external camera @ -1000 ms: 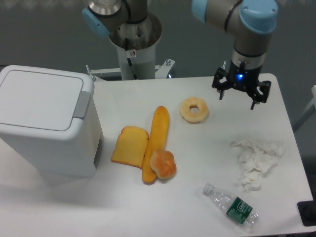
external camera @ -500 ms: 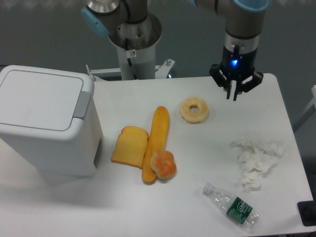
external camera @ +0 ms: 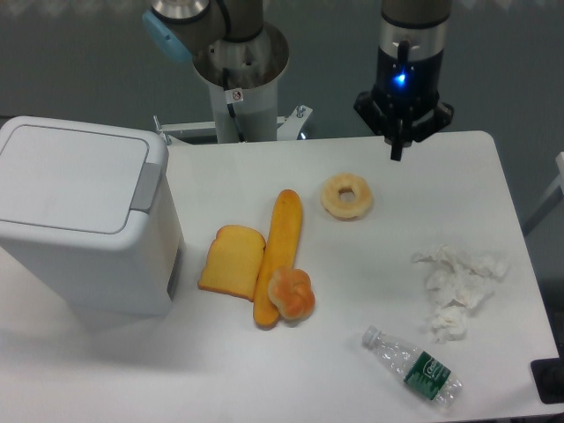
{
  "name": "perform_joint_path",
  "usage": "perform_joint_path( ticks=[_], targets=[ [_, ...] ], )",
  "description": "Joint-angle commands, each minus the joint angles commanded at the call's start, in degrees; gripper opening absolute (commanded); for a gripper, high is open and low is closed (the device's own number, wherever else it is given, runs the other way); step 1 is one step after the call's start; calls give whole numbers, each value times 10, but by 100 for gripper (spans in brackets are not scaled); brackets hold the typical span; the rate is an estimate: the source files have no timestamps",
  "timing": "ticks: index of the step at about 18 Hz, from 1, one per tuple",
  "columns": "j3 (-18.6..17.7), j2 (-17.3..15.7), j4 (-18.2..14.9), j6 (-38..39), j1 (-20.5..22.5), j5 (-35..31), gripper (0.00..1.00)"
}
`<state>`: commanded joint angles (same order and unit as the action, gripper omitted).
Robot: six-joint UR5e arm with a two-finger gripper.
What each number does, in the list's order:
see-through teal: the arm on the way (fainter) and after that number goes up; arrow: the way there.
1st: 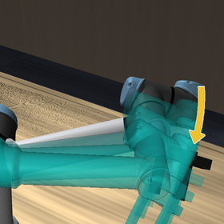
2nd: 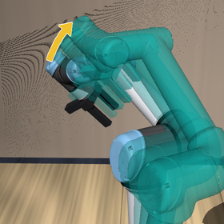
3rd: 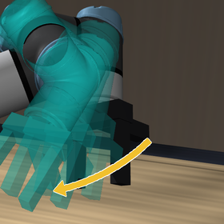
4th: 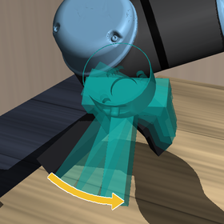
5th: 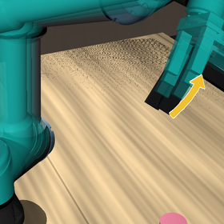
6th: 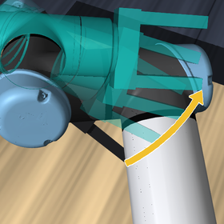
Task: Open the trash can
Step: 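Move the gripper across the table toward the white trash can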
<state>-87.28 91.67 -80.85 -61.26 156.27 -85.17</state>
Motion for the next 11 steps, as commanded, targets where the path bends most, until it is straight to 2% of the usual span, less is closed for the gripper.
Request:
perform_joint_path(
  ticks=[3,8,11],
  targets=[
    [5,-10,-20,1,2,0,0],
    [27,-25,-79,28,-2,4,0],
    [29,-47,-105,52,-4,41,0]
  ],
)
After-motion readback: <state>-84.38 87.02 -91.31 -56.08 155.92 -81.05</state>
